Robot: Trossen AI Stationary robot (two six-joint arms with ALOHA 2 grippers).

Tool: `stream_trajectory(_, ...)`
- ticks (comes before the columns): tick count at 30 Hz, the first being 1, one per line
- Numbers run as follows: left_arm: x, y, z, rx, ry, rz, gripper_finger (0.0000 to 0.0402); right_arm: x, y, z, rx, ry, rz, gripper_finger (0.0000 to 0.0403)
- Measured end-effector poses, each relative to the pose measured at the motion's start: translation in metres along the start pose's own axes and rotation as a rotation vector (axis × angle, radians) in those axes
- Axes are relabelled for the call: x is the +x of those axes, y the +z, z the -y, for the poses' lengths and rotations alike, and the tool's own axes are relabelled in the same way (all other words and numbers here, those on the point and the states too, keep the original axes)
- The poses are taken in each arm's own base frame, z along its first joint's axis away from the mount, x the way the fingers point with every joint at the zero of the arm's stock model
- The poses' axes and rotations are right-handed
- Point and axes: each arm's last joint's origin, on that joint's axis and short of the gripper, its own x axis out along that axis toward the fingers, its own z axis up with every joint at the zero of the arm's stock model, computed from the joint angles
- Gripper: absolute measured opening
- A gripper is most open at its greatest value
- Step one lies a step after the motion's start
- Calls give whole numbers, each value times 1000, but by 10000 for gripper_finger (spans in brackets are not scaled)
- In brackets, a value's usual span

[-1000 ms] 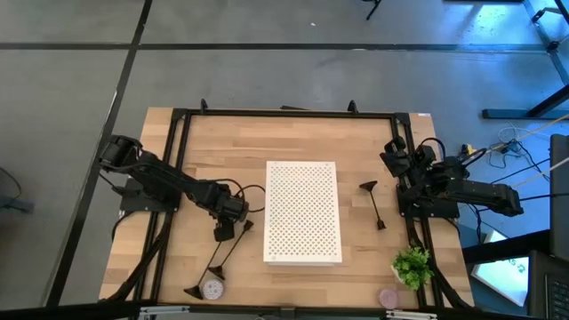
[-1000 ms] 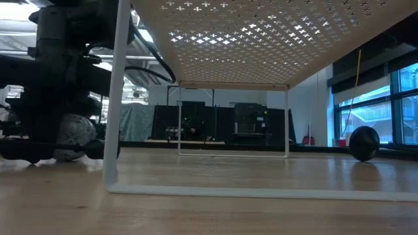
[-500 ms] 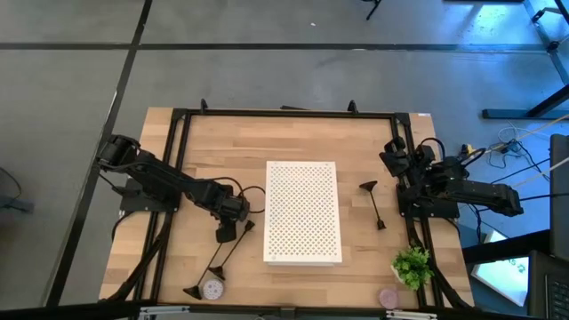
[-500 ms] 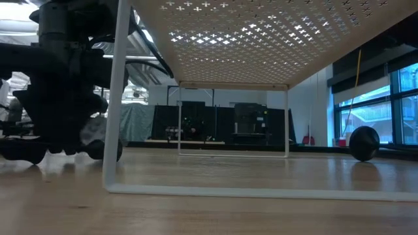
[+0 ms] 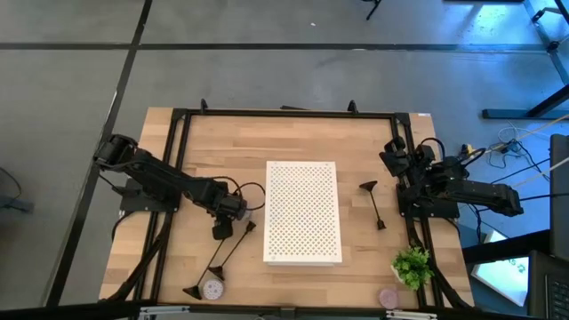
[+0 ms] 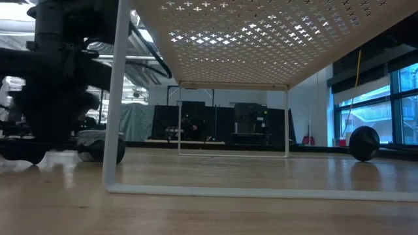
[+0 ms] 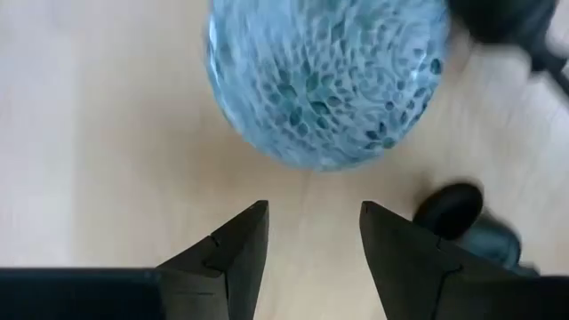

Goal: Pick & Place candle stick holders
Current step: Put the blue scented candle on the shelf

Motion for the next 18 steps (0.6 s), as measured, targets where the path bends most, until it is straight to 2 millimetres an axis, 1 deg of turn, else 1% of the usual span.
stream_trajectory(4, -19, 4, -1, 22, 15, 150, 169, 0, 0, 0, -3, -1, 0, 1)
stream_trajectory(8, -42, 3, -6, 31, 74, 301, 170, 0, 0, 0, -3, -2, 1, 1)
stream_trajectory(11, -57, 2, -8, 25, 47, 395, 170, 0, 0, 0, -9, -3, 1, 1)
stream_trajectory(14, -68, 5, -7, 42, 10, 491, 169, 0, 0, 0, -10, -3, 1, 1)
stream_trajectory(18, -77, 11, -5, -24, -1, 614, 169, 0, 0, 0, -10, -6, 2, 1)
